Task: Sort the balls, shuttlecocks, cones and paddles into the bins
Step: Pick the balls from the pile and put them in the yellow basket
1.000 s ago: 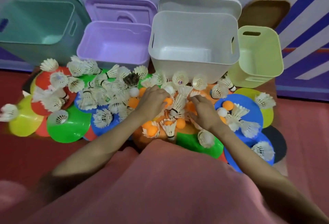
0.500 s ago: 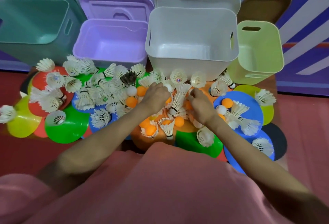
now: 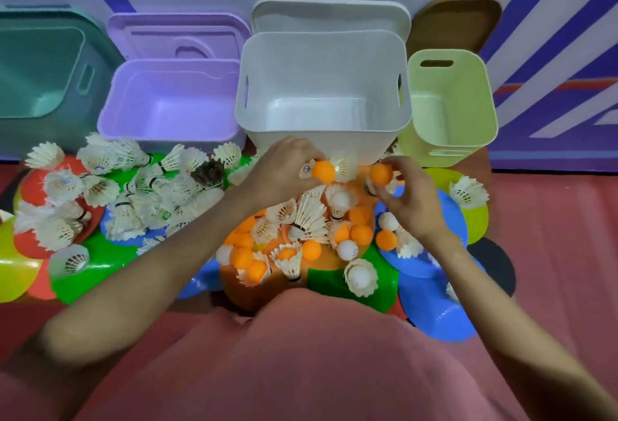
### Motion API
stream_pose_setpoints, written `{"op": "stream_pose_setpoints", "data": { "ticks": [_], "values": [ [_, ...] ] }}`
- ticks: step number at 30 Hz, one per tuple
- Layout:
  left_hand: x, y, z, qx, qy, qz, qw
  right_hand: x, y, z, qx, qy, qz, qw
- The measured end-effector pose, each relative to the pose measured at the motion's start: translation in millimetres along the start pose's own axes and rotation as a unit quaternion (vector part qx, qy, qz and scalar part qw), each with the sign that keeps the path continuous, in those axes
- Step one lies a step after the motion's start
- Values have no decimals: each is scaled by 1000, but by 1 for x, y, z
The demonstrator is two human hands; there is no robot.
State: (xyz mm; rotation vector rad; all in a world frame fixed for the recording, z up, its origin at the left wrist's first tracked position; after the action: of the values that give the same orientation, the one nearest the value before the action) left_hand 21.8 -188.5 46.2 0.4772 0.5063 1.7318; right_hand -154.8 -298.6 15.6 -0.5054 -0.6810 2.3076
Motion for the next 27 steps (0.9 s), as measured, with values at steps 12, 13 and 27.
{"op": "stream_pose_setpoints", "data": {
  "ticks": [12, 13, 27],
  "values": [
    [-192, 101, -68, -40, 29, -59, 997, -77, 141, 63, 102, 65, -186, 975],
    [-202, 99, -77, -73, 15, -60, 995, -81, 147, 59, 110, 50, -191, 974],
    [-137, 90, -61, 82, 60, -157, 982, -19, 96, 37, 71, 44, -71, 994]
  ]
}}
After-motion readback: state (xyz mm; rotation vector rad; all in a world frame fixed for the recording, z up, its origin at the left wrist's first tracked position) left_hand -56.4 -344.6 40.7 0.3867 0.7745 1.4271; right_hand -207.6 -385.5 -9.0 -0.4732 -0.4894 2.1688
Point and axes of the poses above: each hand's wrist, its own x-axis away from the middle knuckle, its own z-axis out of the back of the hand, y = z × x, the point moved 7 cm from there along -x, towards the middle knuckle, and after that the axes turned 7 degrees about x, right-handed, at the moved point
